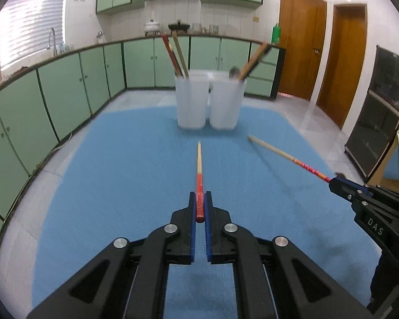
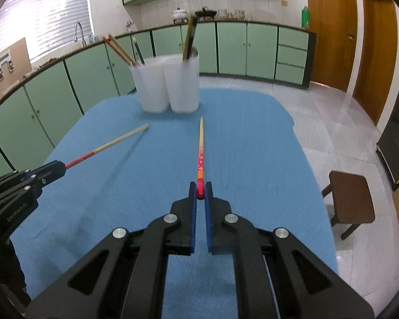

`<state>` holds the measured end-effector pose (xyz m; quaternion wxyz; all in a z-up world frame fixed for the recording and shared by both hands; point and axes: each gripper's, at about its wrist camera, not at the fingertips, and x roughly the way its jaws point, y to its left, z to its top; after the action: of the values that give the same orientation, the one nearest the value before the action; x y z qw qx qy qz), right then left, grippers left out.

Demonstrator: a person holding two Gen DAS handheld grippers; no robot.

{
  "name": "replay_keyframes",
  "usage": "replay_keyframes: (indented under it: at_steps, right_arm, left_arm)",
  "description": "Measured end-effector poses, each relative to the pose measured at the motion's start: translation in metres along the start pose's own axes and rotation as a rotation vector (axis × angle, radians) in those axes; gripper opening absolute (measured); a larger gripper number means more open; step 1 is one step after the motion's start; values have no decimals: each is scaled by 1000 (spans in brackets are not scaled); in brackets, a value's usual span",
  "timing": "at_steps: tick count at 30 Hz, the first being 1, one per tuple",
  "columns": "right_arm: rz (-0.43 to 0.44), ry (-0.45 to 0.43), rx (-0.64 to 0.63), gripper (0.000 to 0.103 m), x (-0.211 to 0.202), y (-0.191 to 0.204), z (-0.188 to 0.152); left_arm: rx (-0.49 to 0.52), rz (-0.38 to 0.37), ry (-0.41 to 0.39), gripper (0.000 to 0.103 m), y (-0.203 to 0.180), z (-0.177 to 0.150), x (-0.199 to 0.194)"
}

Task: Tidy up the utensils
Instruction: 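Lift both chopsticks and lower them into the white caddy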

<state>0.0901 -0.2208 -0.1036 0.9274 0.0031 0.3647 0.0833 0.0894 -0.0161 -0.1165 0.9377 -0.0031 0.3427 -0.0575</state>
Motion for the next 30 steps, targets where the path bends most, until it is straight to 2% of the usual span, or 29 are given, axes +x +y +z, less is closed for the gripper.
replay_keyframes:
  at_steps: [9,14,22,30]
  right_arm:
    - [42,-109,-19,5,-37,3,48]
    - [83,-157,-36,5,-53,6,78]
    - [174,-143,-7,5,-52,5,124]
    - [188,-180,-31,5,-54,10,161]
  left_arm:
    - [-5,-27,-128,6,11,51,-34]
    - [3,-63,-162,6,15,75,-40]
    - [33,-124,-190,6,13,108,-43]
    - [54,-147,-223,6,14,130,-44]
